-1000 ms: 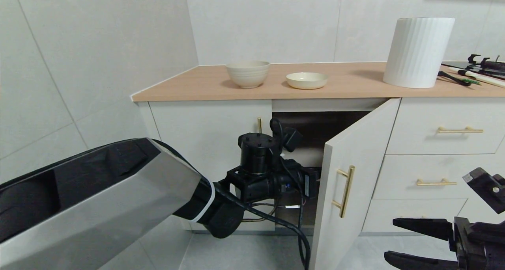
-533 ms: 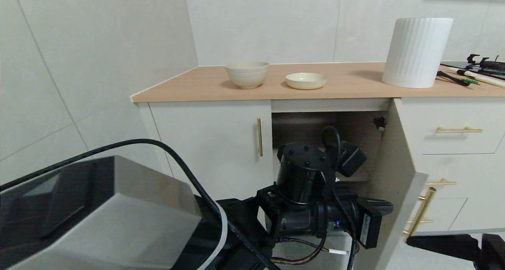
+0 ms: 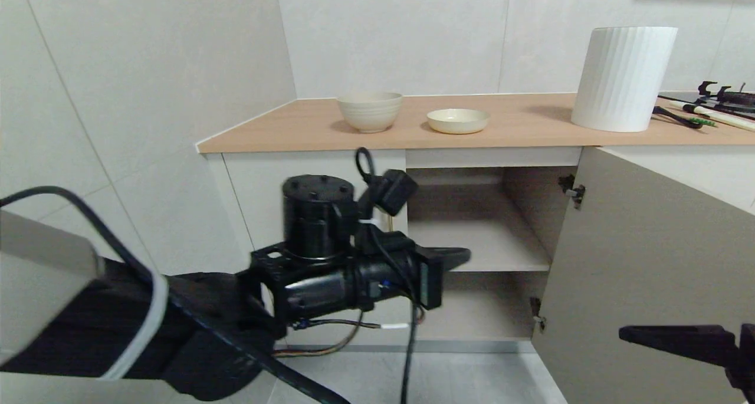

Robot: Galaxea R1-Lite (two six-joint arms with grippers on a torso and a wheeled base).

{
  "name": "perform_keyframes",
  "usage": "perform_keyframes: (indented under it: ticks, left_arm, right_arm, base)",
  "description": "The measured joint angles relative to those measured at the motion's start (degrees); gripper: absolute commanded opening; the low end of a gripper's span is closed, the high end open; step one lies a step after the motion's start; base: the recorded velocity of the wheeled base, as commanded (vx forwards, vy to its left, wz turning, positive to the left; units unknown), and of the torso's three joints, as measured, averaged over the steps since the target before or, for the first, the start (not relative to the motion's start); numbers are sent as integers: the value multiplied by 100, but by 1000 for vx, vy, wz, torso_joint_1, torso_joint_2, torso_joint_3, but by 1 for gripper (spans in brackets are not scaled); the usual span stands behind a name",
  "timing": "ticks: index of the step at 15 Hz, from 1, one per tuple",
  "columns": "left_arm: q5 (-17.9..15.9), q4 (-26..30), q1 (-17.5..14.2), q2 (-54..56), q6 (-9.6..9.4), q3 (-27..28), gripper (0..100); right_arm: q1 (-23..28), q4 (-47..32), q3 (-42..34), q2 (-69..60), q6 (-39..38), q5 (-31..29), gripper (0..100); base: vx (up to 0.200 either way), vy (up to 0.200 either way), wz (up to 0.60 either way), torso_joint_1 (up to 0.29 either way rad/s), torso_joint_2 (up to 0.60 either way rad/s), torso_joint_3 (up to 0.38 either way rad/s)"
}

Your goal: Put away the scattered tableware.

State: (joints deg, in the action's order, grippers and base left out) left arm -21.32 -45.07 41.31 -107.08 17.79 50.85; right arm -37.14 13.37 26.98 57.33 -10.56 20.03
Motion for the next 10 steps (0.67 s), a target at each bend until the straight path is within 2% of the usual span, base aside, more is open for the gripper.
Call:
perform_keyframes:
  ticks: [2, 4, 8, 10]
  left_arm:
    - [11, 379, -568, 725, -5, -523, 0]
    - [15, 1050, -1167, 1588, -11, -953, 0]
    - [30, 2458, -2625, 3187, -99, -1301, 0]
    - [30, 2906, -3134, 3639, -148, -1179, 0]
  right_arm:
    - [13, 11, 439, 636, 0, -742, 100]
    - [68, 56, 1084, 1370, -6, -1226, 100]
    - [355, 165, 2605, 2632, -17, -1477, 100]
    - [506, 151, 2961, 2996, -104, -1558, 100]
  base:
    - [0, 0, 0, 0, 0, 0]
    - [0, 0, 0, 0, 0, 0]
    - [0, 0, 0, 0, 0, 0]
    - [0, 0, 0, 0, 0, 0]
